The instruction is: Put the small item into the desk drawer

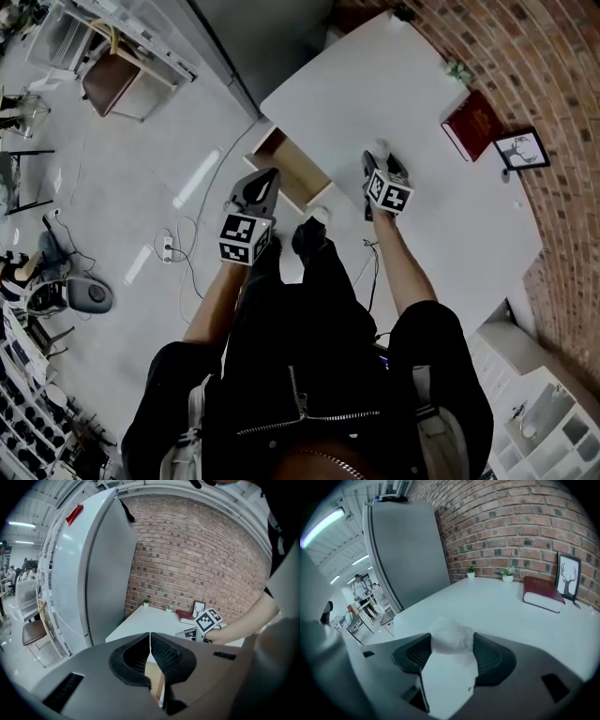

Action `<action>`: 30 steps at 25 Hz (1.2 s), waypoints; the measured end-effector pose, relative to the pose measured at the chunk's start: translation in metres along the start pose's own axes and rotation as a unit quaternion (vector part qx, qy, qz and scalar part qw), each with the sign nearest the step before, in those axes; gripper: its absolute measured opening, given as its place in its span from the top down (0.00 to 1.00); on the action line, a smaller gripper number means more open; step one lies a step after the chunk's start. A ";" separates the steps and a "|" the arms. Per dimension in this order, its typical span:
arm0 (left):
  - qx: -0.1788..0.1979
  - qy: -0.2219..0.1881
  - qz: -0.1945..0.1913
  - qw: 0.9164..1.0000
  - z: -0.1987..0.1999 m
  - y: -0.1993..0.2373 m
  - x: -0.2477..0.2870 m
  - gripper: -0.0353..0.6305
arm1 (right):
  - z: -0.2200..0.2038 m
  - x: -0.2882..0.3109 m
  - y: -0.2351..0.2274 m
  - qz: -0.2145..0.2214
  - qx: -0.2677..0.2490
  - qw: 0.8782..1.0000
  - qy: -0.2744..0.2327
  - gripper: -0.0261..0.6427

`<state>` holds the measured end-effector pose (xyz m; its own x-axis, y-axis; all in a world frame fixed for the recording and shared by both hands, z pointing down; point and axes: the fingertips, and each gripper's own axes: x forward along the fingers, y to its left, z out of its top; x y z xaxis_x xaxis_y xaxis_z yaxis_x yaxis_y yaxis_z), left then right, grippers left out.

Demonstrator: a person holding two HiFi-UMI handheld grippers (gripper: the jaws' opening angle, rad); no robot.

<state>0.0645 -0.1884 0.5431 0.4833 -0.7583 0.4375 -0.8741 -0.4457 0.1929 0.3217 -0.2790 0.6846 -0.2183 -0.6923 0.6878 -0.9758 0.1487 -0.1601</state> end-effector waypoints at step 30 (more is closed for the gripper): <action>0.002 -0.054 0.024 0.998 0.021 0.089 -0.075 0.91 | 0.088 -0.111 0.207 0.132 -0.129 0.968 -0.167 0.54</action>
<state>-0.0486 -0.1807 0.5090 0.4438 -0.8251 0.3495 -0.8961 -0.4096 0.1711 0.1450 -0.2332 0.5128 -0.4877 -0.7898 0.3719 -0.8655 0.4931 -0.0876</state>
